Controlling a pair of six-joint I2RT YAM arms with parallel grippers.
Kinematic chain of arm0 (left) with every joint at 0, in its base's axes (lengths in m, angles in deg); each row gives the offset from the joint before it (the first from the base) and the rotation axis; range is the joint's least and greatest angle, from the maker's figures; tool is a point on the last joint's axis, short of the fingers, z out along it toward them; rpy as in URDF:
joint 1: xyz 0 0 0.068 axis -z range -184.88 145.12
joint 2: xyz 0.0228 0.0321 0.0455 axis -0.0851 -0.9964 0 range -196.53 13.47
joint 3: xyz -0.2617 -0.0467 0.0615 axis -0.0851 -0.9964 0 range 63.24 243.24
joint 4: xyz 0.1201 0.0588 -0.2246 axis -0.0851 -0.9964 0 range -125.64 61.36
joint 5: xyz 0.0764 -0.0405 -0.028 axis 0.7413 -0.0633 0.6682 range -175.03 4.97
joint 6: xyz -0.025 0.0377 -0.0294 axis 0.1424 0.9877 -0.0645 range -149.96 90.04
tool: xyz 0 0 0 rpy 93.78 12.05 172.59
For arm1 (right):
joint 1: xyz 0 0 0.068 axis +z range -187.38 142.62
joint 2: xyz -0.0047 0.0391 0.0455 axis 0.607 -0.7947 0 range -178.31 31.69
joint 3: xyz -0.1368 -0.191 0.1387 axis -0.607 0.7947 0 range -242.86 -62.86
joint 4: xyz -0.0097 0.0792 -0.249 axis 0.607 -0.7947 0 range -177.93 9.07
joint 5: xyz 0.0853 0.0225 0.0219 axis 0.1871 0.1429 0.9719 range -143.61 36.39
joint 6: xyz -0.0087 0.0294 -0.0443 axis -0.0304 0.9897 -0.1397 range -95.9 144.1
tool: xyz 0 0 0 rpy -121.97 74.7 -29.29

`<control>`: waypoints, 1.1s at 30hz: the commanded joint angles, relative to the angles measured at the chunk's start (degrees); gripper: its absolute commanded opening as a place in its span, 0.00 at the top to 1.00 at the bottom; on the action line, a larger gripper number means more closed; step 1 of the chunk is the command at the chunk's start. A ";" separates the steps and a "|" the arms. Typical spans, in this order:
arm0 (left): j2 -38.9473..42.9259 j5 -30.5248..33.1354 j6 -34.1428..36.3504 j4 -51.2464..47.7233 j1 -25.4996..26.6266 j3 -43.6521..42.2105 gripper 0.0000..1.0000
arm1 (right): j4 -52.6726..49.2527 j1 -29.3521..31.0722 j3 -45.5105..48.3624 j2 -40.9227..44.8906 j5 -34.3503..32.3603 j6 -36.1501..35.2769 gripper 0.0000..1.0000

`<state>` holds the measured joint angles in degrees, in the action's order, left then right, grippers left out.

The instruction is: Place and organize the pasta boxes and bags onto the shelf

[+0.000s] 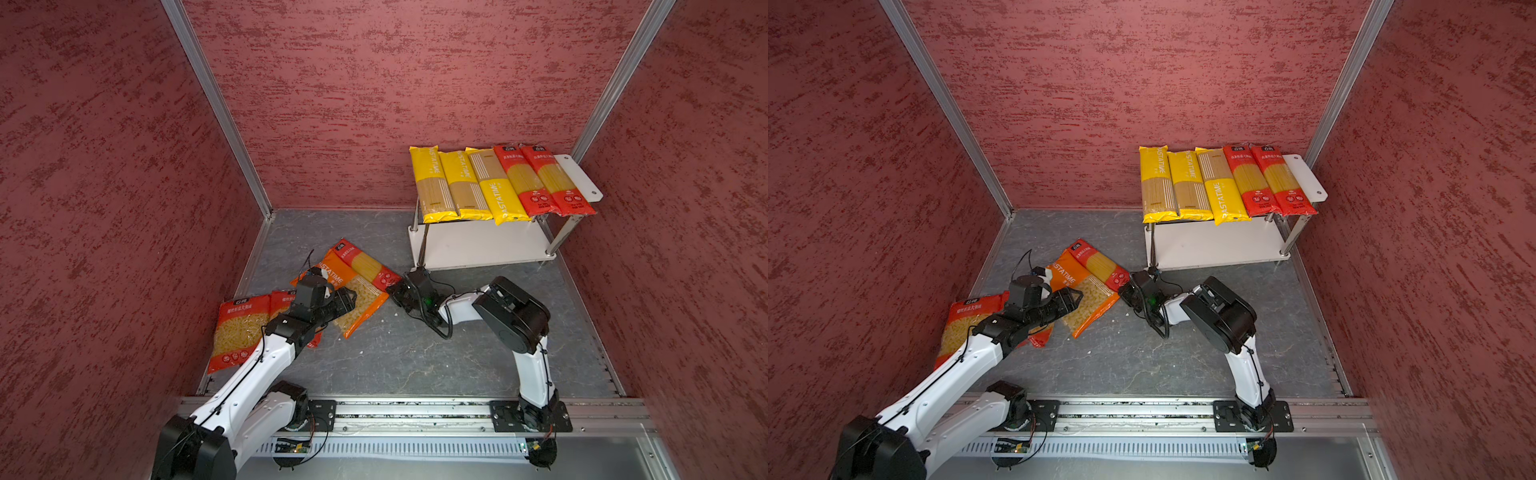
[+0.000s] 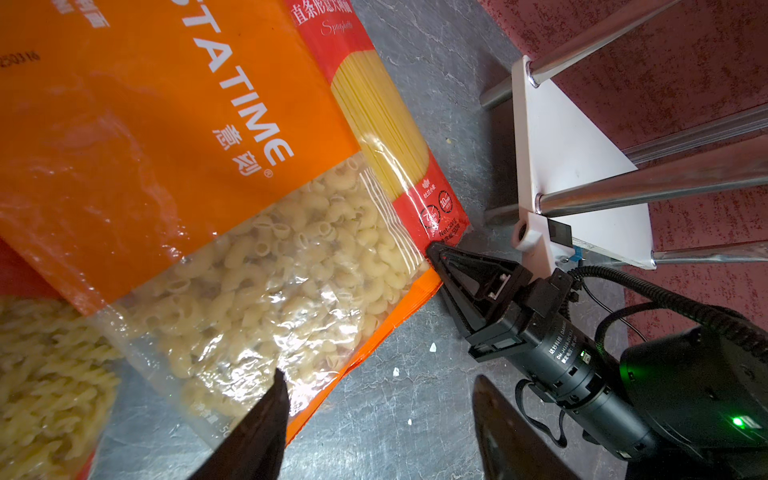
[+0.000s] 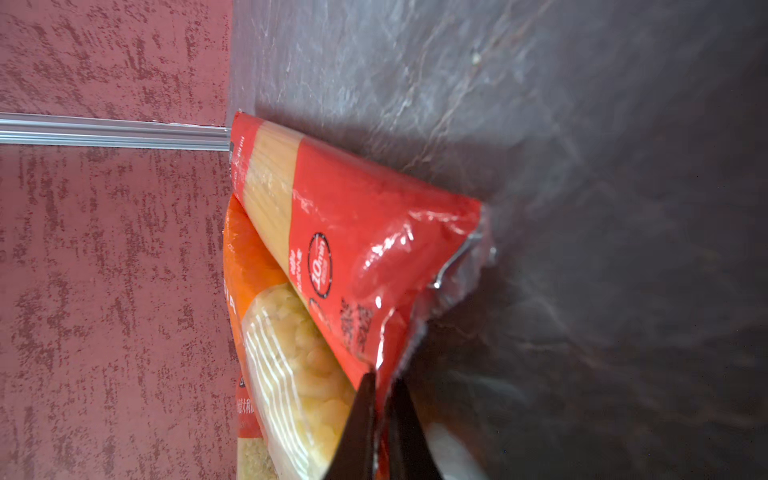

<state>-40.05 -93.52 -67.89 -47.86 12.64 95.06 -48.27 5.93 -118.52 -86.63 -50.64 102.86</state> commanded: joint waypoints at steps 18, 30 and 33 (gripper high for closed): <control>-4.74 -0.84 -0.73 7.63 4.51 -0.34 0.30 | -19.78 5.17 28.30 34.12 1.78 -0.76 0.97; -9.68 -0.41 -2.28 10.65 9.85 1.44 0.30 | -44.15 15.06 21.29 41.73 5.05 -26.70 0.66; -9.22 -0.37 -1.90 10.08 10.85 1.70 0.30 | -54.09 12.49 16.68 43.62 1.52 -34.27 0.61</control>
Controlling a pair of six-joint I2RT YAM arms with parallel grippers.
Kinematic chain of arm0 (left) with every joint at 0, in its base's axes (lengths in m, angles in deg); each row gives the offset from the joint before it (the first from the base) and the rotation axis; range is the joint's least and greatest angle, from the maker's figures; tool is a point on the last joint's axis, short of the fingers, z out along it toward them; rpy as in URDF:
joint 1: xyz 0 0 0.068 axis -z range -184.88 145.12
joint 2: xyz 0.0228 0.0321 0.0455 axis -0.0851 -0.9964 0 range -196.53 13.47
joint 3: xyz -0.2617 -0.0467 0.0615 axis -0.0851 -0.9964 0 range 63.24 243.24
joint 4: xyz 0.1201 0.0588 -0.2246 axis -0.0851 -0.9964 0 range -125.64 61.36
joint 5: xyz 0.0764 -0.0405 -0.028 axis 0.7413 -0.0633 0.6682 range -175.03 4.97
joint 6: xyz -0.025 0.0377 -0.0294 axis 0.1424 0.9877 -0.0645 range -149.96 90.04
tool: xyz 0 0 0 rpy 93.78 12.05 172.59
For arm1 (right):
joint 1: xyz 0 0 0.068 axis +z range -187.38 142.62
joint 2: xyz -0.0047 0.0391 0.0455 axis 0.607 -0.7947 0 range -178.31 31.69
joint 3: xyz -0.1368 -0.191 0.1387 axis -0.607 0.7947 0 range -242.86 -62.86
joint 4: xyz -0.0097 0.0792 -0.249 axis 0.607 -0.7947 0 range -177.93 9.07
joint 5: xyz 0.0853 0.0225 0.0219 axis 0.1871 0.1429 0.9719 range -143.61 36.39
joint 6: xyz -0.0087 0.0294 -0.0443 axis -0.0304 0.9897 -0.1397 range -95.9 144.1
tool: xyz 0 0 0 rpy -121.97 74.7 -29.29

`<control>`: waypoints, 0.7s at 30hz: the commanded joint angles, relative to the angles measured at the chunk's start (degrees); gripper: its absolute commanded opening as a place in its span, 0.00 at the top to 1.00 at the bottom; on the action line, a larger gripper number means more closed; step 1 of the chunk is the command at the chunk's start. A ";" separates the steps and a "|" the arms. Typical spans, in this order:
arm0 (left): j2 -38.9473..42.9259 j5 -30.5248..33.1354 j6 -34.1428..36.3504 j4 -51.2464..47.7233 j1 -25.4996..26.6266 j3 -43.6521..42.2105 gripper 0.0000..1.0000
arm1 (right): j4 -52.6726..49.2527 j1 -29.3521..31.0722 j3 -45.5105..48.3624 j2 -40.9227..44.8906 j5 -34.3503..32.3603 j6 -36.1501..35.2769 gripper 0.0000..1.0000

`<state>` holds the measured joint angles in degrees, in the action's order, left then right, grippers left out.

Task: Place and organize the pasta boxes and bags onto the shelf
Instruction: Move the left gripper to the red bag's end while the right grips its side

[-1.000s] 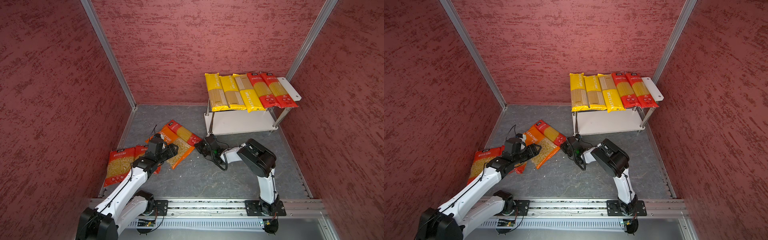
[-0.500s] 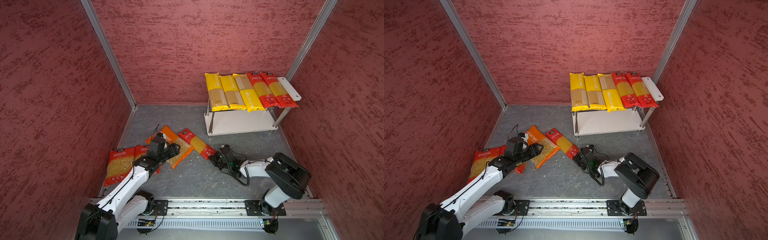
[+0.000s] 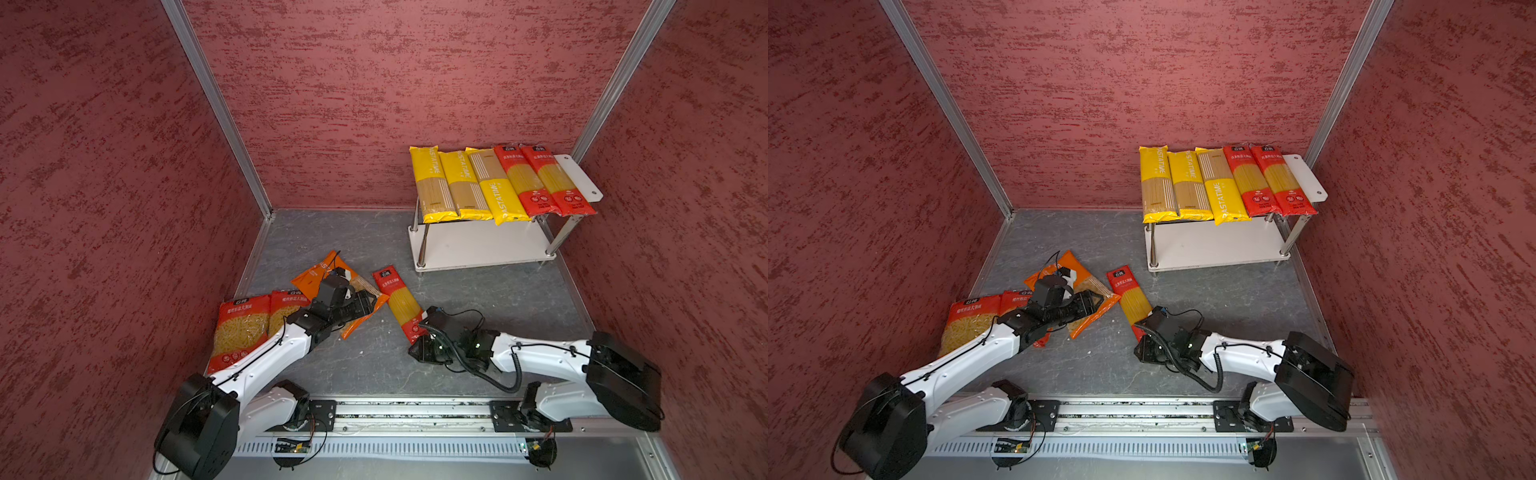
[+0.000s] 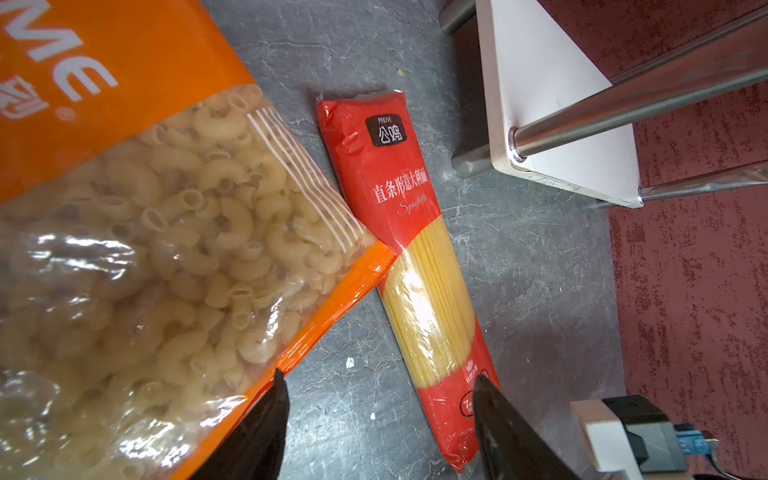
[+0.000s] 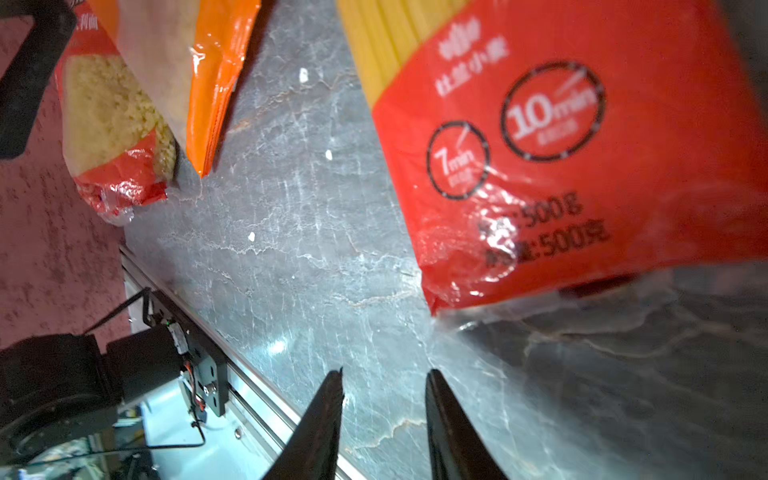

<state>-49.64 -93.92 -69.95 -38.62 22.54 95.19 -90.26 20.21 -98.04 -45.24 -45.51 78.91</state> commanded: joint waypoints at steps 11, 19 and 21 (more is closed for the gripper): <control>-6.58 1.41 -4.90 6.70 11.93 1.96 0.30 | -8.06 -20.81 -8.58 -2.10 1.48 -22.63 0.50; -13.27 3.29 -9.11 11.86 15.47 0.51 0.32 | 1.52 -24.52 -9.20 -12.41 10.41 -22.90 0.48; -15.38 3.06 -9.40 12.82 15.52 0.80 0.33 | 2.92 -24.47 -9.41 -14.54 11.71 -23.06 0.48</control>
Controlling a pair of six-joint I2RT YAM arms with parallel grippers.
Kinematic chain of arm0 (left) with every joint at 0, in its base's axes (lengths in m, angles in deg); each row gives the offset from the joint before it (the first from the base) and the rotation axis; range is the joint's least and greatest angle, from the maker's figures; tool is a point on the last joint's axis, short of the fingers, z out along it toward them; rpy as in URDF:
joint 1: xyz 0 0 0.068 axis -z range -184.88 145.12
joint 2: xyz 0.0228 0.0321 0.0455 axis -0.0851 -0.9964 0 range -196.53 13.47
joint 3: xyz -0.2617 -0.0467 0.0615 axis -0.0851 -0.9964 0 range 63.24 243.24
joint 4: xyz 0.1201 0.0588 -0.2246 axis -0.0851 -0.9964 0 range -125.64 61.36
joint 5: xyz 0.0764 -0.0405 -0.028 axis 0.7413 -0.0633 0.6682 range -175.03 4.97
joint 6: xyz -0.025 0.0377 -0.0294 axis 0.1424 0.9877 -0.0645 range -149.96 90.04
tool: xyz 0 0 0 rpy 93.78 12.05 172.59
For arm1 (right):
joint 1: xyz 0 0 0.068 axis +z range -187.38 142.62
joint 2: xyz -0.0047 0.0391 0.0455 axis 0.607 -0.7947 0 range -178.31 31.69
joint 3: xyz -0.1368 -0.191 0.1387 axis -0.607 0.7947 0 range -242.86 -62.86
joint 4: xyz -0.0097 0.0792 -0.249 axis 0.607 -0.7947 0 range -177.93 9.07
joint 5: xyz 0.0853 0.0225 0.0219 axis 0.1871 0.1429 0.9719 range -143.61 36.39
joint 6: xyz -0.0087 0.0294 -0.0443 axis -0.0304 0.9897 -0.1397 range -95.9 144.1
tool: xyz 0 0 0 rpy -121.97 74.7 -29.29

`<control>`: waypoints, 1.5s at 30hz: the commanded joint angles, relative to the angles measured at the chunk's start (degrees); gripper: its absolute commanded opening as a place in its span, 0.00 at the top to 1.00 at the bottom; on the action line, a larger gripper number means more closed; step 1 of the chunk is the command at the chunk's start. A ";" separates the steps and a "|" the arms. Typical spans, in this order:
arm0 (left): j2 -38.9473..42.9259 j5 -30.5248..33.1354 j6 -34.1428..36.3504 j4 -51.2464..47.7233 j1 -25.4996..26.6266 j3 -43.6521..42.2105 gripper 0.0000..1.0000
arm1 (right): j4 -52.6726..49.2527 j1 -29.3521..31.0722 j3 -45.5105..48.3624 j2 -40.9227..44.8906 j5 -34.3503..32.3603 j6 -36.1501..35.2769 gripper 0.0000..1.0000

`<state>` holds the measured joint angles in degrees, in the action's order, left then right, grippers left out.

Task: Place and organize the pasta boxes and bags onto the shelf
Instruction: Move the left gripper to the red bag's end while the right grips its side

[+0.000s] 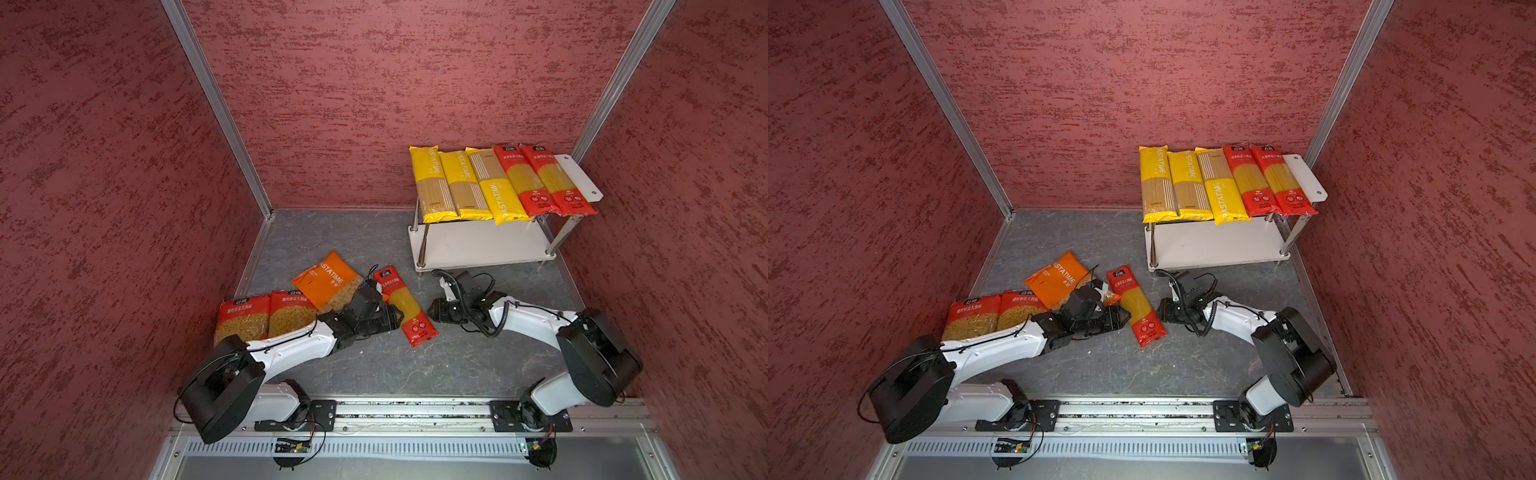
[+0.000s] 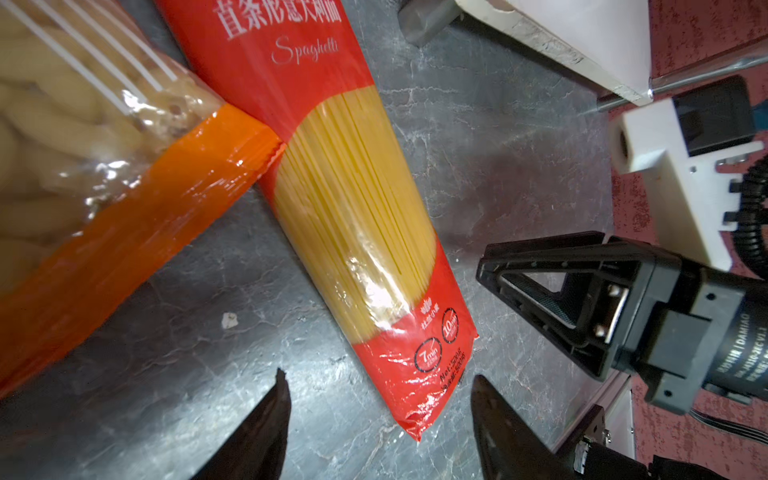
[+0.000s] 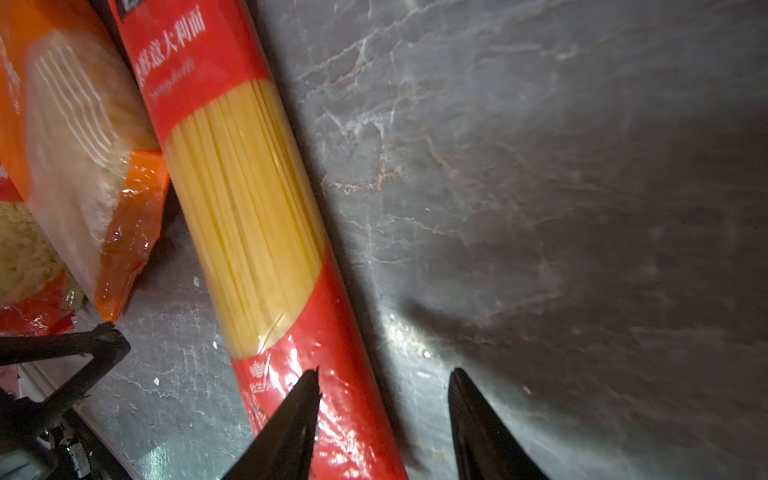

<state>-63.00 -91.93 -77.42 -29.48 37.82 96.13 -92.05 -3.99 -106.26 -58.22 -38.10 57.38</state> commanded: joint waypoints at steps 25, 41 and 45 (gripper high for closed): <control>7.53 -1.70 2.11 -0.66 -6.00 -0.34 0.63 | 25.03 6.21 1.80 0.00 4.50 -1.59 0.94; 24.21 -11.98 -1.13 2.27 -24.02 -1.85 0.30 | 18.02 13.53 -9.75 12.69 -0.36 -11.12 1.00; 26.21 -16.12 -5.95 7.26 -27.63 -2.83 0.26 | 21.51 13.66 -11.70 15.52 0.62 -11.81 1.00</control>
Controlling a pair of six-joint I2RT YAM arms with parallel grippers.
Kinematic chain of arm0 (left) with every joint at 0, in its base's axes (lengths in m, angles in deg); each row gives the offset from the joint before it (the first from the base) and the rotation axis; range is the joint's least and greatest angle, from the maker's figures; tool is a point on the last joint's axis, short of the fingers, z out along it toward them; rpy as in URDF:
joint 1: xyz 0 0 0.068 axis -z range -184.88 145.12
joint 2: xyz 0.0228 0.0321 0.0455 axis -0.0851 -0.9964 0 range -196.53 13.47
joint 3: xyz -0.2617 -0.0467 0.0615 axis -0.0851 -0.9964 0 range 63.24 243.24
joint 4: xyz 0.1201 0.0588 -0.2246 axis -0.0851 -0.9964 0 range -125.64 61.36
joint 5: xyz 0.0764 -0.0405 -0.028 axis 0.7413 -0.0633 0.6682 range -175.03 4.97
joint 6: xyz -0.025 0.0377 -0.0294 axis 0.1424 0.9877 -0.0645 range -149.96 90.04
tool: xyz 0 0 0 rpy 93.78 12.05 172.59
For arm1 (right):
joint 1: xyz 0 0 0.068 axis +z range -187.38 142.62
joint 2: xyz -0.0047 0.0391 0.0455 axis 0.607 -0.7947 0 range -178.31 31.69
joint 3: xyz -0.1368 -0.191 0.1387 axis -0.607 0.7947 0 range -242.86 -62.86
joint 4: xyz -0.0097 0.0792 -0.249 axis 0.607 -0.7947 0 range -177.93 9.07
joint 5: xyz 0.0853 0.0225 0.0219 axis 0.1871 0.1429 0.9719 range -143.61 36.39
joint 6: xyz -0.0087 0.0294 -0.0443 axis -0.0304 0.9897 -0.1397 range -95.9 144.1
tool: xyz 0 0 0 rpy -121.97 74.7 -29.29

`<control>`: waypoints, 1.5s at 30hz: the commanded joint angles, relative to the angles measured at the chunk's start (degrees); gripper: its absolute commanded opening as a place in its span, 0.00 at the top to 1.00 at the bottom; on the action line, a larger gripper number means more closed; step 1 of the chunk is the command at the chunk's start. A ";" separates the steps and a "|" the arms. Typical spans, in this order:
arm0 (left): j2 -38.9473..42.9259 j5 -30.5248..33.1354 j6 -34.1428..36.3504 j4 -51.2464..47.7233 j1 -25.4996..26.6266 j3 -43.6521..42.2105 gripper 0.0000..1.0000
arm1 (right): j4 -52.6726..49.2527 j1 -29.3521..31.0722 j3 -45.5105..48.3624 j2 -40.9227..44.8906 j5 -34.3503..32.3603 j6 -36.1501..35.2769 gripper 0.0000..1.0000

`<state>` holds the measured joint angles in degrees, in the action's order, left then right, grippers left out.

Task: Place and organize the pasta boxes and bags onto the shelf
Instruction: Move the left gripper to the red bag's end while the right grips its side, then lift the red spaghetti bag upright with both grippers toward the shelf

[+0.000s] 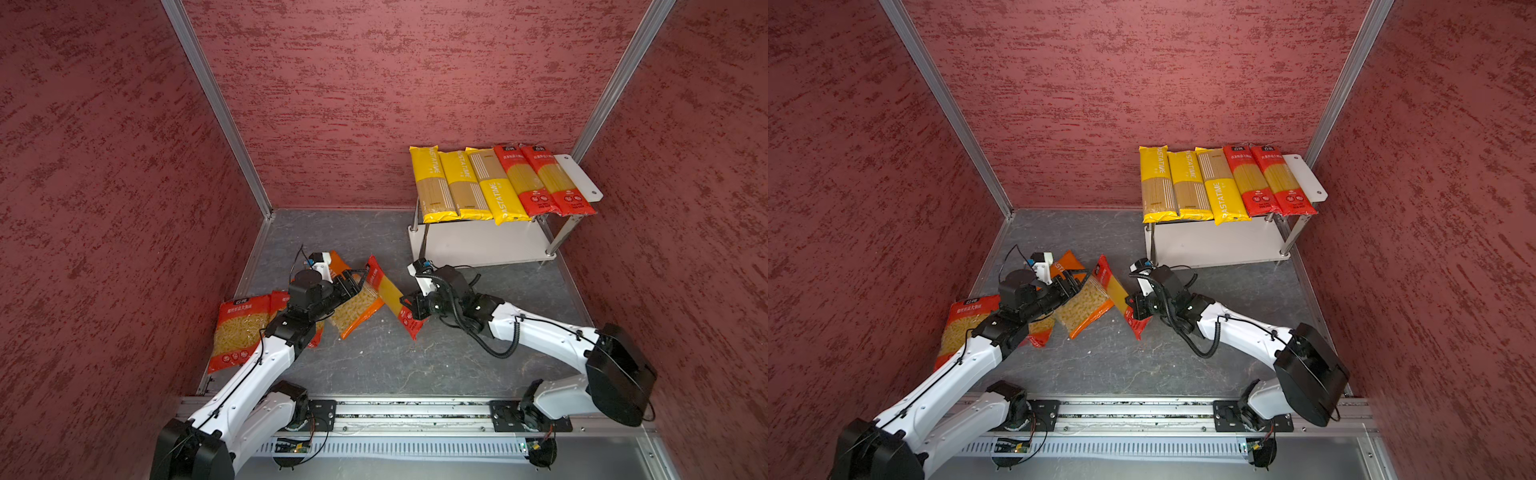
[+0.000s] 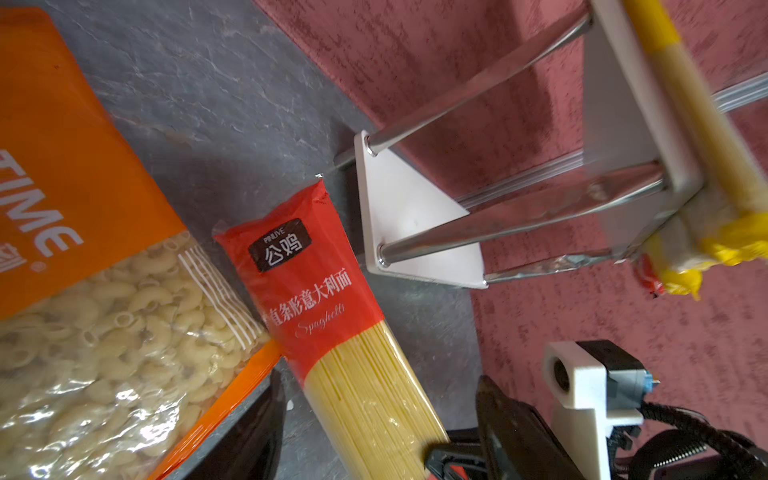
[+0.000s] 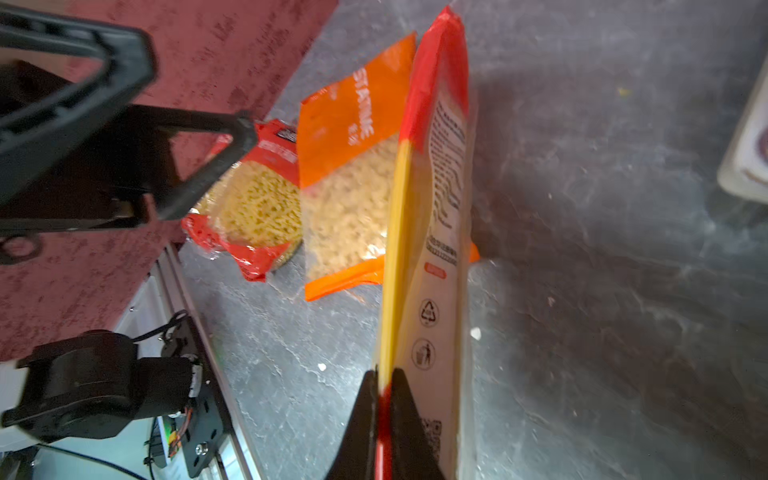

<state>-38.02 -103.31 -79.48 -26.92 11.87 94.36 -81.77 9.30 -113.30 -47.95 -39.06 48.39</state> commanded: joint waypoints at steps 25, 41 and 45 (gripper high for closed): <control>-8.16 -9.36 -11.87 32.15 3.62 5.07 0.18 | 22.14 0.85 -12.42 11.27 -0.22 6.01 1.00; -18.91 -12.02 -10.42 44.92 9.76 14.34 0.36 | 25.42 0.87 -6.09 17.96 -2.96 9.85 1.00; -19.52 -11.24 -10.32 47.13 10.88 13.76 0.26 | 27.08 0.66 -5.92 18.99 -3.32 11.07 1.00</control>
<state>-57.21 -113.46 -90.78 16.35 21.67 107.34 -67.41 9.65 -117.78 -31.84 -43.00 58.56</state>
